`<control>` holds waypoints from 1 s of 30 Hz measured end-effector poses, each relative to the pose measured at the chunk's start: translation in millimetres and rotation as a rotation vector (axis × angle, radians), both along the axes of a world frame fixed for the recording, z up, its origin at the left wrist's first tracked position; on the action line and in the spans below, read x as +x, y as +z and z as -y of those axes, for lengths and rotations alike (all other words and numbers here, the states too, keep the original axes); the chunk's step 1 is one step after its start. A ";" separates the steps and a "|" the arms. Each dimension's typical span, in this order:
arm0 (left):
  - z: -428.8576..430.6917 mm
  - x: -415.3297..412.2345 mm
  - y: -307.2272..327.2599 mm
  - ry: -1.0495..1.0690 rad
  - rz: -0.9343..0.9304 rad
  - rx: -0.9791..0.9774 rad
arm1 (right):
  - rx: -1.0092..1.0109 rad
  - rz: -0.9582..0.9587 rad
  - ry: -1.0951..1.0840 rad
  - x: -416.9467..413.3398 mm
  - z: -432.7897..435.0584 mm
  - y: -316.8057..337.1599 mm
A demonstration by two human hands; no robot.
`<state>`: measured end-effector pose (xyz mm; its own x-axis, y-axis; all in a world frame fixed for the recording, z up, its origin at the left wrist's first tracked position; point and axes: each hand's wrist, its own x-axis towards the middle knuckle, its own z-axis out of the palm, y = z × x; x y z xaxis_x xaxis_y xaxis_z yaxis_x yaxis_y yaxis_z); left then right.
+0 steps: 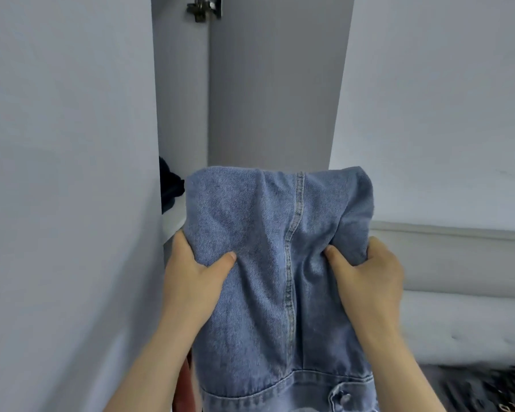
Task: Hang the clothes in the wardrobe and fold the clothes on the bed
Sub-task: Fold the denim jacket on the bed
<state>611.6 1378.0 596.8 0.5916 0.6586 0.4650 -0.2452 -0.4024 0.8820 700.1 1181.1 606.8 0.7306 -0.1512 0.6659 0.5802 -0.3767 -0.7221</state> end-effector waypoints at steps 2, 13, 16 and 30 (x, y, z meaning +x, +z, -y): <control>-11.0 14.3 8.7 0.043 0.020 0.046 | 0.000 0.042 0.009 17.0 -18.0 7.0; -69.4 110.9 51.6 0.302 0.042 0.172 | -0.063 0.215 0.221 135.8 -108.2 60.1; -87.7 128.8 60.7 0.320 0.032 0.197 | -0.078 0.294 0.301 163.4 -132.0 74.6; -146.5 166.2 116.1 0.673 0.246 0.209 | 0.016 0.422 0.615 238.1 -247.6 157.8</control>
<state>777.8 1524.5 712.9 -0.0452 0.7253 0.6870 -0.0674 -0.6883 0.7222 938.2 1428.7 764.6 0.3695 0.1904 0.9095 0.9119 0.1140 -0.3943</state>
